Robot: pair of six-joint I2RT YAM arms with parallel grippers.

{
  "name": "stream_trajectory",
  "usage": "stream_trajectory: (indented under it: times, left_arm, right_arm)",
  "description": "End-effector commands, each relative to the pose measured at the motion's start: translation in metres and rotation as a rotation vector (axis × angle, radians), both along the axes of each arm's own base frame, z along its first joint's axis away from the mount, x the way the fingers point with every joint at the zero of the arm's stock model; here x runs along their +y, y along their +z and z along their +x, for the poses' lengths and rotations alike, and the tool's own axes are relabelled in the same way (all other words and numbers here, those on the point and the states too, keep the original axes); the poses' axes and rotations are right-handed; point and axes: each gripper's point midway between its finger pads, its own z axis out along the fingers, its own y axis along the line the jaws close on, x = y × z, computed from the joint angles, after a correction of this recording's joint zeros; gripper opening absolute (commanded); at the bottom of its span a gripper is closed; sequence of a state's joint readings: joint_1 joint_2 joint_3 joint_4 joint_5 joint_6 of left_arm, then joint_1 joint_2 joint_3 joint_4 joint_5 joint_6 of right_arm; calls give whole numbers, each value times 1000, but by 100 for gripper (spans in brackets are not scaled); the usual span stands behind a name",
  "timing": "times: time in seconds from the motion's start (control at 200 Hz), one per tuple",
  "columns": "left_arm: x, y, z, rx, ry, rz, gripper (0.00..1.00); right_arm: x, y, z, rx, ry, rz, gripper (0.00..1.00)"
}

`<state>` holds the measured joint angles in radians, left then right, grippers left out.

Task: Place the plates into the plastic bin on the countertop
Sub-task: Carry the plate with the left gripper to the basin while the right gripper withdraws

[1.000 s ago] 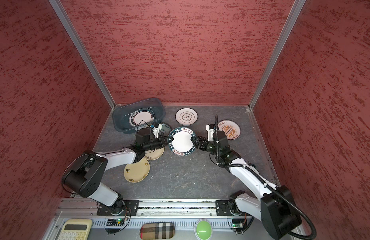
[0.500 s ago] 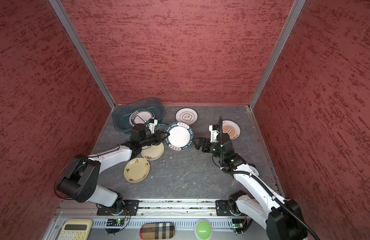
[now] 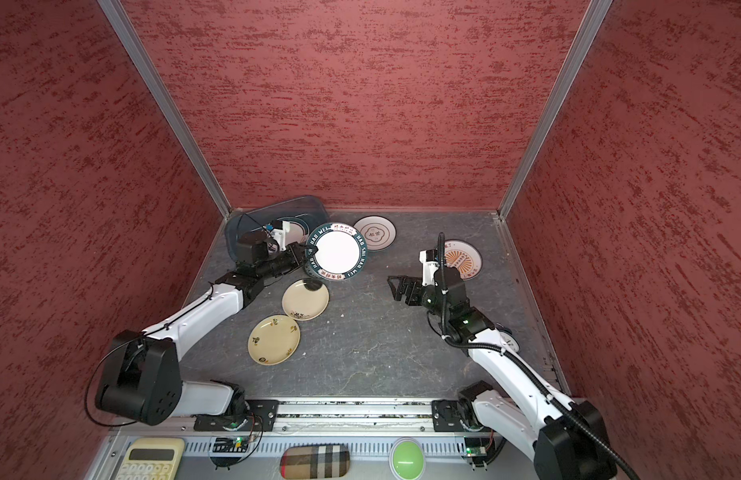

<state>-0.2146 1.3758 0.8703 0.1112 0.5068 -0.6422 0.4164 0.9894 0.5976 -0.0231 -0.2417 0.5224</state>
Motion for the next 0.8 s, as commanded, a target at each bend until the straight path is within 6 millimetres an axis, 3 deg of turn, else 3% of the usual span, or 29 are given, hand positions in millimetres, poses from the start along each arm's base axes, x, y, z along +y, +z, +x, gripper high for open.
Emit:
stream_trajectory:
  times: [0.0, 0.361, 0.797]
  left_arm:
    - [15, 22, 10, -86, 37, 85, 0]
    - [76, 64, 58, -157, 241, 50, 0]
    - [163, 26, 117, -58, 484, 230, 0]
  right_arm:
    - [-5, -6, 3, -33, -31, -27, 99]
    - [-16, -10, 0, -76, -87, -8, 99]
    - [-35, -25, -10, -77, -160, -22, 99]
